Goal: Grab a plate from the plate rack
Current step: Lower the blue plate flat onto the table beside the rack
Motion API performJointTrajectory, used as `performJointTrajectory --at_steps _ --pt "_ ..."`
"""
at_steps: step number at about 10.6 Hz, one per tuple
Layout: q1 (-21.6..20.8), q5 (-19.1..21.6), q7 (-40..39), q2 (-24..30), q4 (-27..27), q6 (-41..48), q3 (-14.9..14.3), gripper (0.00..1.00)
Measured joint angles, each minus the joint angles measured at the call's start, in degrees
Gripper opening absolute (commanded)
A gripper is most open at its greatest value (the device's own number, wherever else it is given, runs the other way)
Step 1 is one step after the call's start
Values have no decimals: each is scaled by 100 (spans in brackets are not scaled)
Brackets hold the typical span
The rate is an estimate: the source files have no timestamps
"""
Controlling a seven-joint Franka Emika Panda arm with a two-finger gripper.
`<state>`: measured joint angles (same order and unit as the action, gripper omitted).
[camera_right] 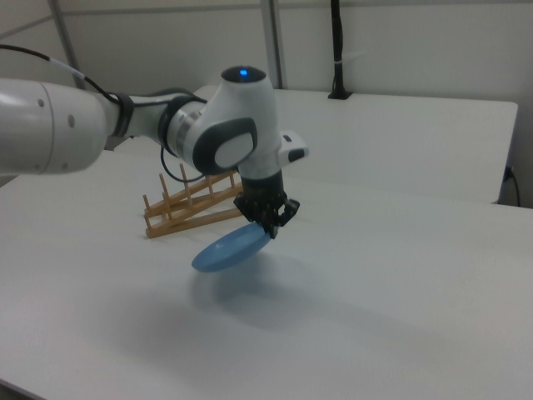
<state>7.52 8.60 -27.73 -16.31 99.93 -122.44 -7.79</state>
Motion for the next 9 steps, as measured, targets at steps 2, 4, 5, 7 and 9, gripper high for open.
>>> performJointTrajectory --at_steps 2,4,5,7,9 --pt "1 411 10 -178 115 -219 -30 3" --pt "1 734 16 -249 160 -220 -95 7" --pt "1 797 16 -285 186 -220 -108 15" --pt "1 803 16 -409 226 -222 -111 19" --pt "0 803 15 -538 229 -232 -112 36"
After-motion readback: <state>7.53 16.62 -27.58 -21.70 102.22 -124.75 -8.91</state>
